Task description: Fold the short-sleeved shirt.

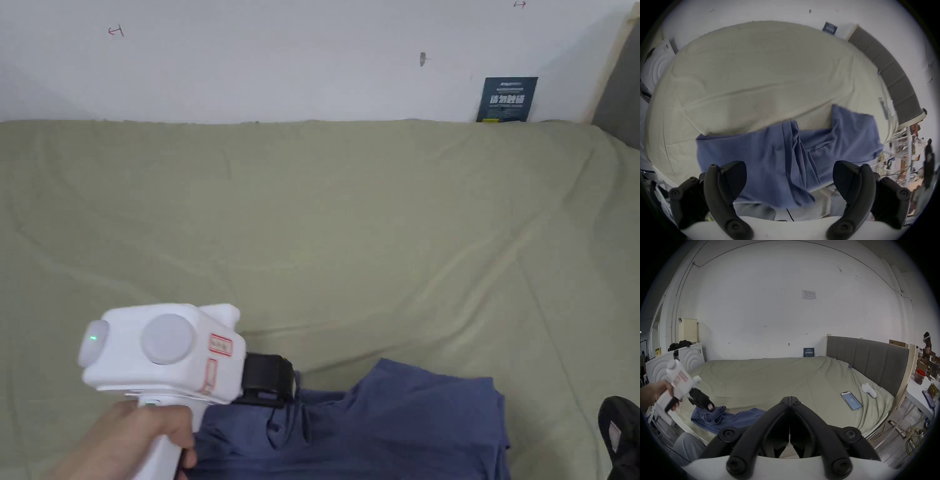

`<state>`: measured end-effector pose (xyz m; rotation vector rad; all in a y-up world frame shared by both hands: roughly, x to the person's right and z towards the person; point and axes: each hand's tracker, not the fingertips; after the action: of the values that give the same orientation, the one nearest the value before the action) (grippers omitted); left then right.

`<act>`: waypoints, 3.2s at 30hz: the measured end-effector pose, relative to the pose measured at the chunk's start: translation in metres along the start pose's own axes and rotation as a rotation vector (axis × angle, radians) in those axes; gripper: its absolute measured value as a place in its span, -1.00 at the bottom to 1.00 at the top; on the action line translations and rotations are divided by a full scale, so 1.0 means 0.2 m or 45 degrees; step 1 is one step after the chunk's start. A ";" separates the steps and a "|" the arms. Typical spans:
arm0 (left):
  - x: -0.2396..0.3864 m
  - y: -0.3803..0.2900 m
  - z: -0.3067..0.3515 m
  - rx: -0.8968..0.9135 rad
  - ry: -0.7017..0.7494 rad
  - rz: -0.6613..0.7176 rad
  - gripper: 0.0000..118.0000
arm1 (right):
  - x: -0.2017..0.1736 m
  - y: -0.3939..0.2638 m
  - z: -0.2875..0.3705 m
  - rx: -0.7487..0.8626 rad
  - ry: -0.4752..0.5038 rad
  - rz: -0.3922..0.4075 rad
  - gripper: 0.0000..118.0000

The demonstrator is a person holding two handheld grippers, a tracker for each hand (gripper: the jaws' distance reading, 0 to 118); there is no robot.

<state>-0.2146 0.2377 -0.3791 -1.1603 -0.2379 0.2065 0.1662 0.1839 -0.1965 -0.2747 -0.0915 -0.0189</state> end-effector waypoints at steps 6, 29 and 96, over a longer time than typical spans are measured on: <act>-0.39 -0.06 0.11 0.157 -0.138 0.154 -1.00 | -0.07 -0.02 -0.02 -0.017 0.044 0.026 -0.99; -0.40 -0.10 -0.08 0.063 -0.460 0.175 -1.00 | -0.10 0.01 -0.09 -0.043 0.045 0.028 -0.99; 0.71 -0.07 -0.37 -0.092 0.411 -0.360 -0.58 | -0.07 0.04 -0.01 0.026 0.088 -0.016 -0.99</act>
<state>-0.0573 0.2061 -0.3828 -1.1985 -0.1219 -0.2392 0.1525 0.1917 -0.2013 -0.2526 -0.0246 -0.0401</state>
